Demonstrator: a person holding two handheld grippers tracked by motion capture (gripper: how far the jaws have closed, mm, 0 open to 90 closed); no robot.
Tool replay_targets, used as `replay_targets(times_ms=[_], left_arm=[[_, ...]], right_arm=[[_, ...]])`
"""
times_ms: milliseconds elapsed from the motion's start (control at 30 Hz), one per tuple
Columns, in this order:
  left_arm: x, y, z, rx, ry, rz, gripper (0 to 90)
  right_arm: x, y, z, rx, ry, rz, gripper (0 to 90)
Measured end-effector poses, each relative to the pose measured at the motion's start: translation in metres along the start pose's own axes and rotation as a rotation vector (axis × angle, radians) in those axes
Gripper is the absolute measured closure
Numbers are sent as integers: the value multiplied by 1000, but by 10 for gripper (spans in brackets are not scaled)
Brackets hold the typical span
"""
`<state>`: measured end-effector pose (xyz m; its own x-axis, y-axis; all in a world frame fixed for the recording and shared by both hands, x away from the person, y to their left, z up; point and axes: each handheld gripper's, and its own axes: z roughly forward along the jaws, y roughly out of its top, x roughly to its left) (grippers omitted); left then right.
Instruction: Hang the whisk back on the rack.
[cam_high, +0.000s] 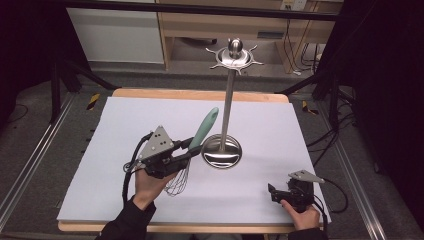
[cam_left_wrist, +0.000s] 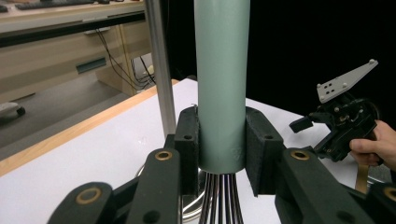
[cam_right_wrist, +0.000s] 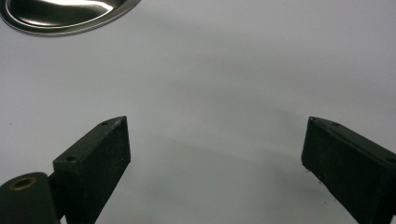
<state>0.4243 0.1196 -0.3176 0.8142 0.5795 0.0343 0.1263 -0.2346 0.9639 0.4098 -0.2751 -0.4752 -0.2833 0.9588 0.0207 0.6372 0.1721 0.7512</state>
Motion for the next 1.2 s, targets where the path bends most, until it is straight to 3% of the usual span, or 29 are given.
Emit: replay_targets(times_ms=[367,800,1200], left_arm=[[-7,16,11,-21,-38,35,689],[-13,36,25,-47,-68,45,689],[-9,47,37,-76,-105,26,689]], right_arm=[[0,0,0,2,4,0,85],[-2,0,0,-5,8,8,84],[-1,0,1,-4,8,1,84]])
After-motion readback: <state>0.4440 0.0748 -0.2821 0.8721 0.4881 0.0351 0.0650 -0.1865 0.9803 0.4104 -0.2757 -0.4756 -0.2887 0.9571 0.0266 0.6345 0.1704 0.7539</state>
